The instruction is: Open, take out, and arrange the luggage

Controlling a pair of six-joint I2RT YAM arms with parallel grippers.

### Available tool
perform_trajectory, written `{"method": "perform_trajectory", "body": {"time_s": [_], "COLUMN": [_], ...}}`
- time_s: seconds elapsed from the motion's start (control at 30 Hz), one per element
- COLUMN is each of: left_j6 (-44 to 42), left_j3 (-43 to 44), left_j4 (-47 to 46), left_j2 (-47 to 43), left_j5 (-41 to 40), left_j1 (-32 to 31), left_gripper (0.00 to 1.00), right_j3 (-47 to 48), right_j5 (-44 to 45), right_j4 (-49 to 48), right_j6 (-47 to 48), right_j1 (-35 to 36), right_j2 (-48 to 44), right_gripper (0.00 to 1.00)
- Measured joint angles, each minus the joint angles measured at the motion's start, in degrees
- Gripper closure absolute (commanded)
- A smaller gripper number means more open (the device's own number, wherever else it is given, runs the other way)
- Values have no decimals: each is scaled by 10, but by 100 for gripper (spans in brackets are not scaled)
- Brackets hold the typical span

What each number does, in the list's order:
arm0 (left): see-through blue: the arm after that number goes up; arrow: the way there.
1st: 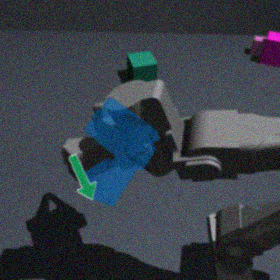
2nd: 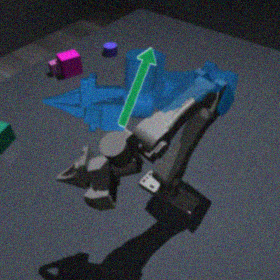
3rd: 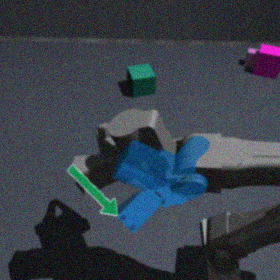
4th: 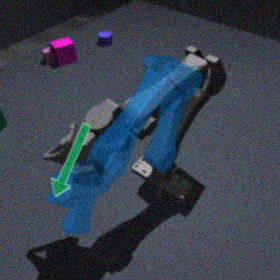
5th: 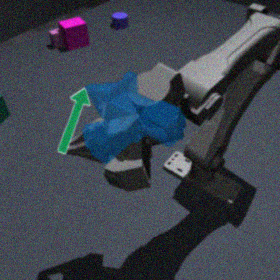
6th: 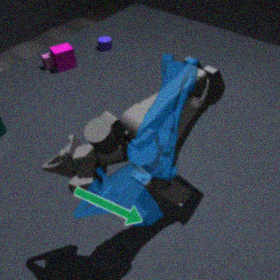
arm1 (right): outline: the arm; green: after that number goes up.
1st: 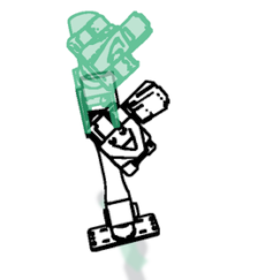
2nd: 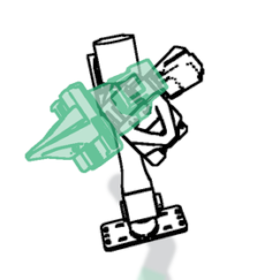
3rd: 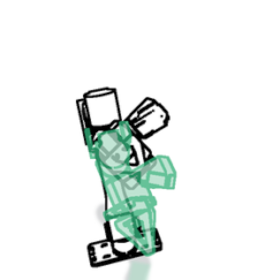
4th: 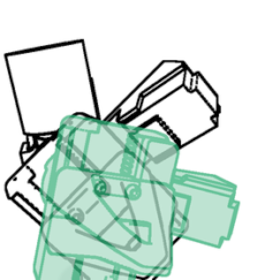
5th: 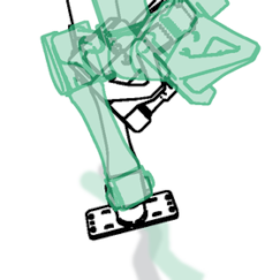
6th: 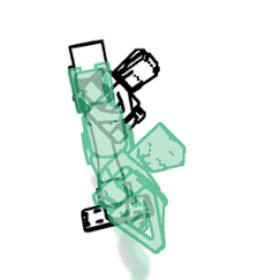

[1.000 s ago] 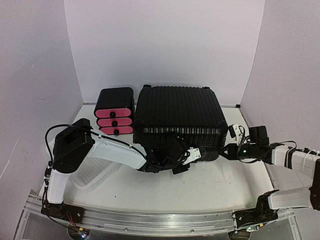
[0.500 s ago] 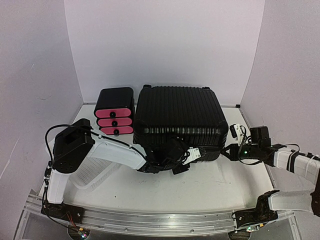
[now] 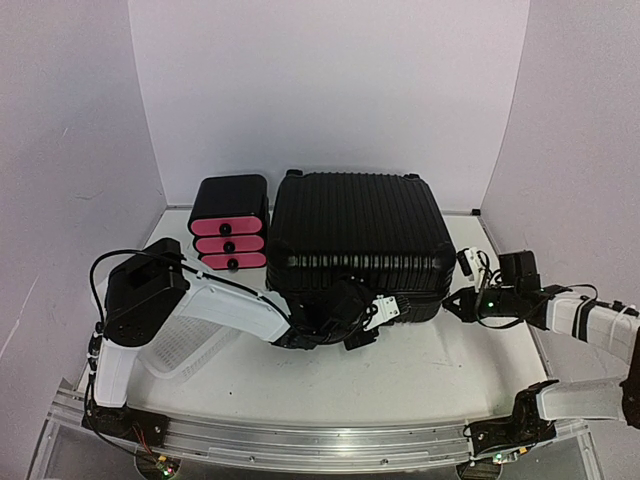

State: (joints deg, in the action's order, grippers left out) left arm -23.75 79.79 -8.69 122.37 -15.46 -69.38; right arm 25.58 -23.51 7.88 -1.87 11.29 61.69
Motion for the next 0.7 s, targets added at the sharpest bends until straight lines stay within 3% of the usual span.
{"method": "perform_trajectory", "body": {"time_s": [0.3,0.53,0.57,0.7], "left_j6": [12,13,13,15], "left_j3": [-5,-20,-21,-21], "left_j4": [-3,0,2,2], "left_j2": [-3,-15,-15,-16], "left_j5": [-2,-10,-11,-11], "left_j1": [0,0,0,0], "left_gripper": [100,100,100,100], "right_j3": [5,23,30,51], "right_j5": [-5,-26,-34,-71], "right_j4": [-3,-6,-7,-15], "right_j6": [13,50,56,70], "right_j1": [-29,-104,-104,-104], "right_j2": [-3,51,70,112], "right_gripper": [90,98,96,71]}}
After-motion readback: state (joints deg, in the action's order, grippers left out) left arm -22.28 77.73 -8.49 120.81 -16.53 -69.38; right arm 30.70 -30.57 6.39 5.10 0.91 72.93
